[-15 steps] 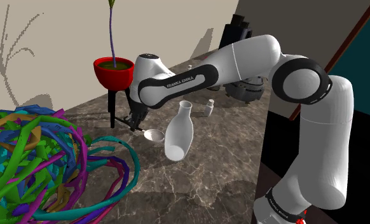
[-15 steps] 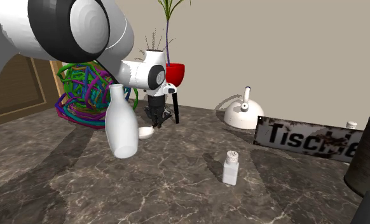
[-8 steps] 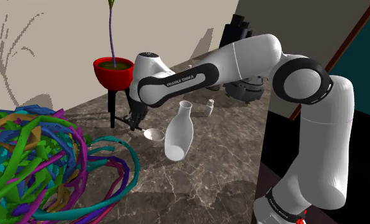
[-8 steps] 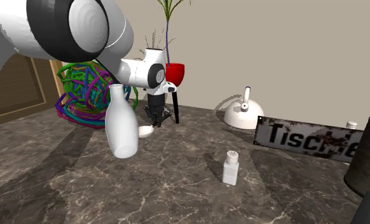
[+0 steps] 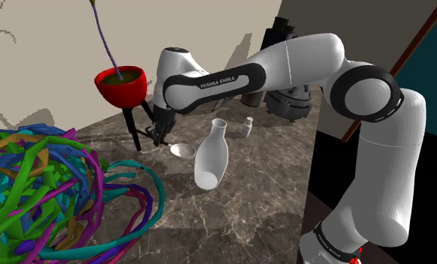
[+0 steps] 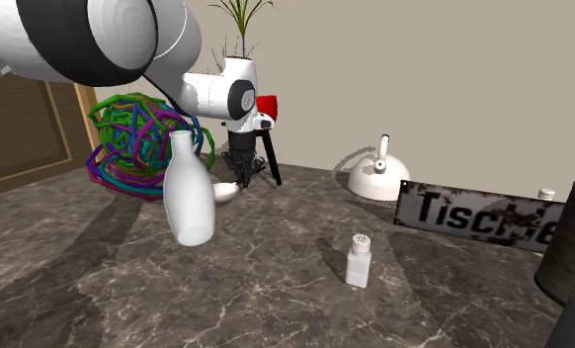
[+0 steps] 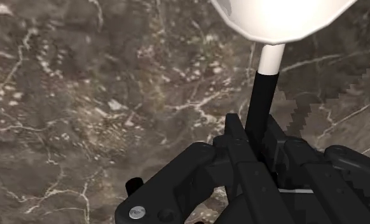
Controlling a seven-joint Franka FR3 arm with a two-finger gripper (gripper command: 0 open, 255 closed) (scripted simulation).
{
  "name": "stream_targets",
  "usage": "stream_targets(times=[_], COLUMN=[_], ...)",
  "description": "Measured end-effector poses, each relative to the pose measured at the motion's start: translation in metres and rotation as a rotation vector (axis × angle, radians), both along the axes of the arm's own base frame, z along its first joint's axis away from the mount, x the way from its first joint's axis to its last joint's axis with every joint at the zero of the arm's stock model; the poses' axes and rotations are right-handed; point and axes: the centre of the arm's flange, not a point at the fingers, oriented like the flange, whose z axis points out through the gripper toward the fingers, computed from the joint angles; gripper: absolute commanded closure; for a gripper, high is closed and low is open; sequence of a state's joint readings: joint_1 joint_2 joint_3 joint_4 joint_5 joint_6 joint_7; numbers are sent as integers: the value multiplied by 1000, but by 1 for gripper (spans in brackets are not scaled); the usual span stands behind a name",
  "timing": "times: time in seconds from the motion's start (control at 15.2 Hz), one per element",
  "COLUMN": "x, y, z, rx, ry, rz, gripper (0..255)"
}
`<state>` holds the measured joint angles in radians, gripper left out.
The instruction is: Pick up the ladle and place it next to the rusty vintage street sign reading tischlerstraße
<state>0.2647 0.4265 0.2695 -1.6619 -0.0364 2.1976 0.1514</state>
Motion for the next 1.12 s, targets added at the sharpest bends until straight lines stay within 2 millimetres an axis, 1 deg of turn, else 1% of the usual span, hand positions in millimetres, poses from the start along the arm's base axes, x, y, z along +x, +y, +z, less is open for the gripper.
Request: stream_targets(times=[1.12], x=[-1], y=[1], z=[90], rx=[0], ry=[0], rz=[0], gripper=[255])
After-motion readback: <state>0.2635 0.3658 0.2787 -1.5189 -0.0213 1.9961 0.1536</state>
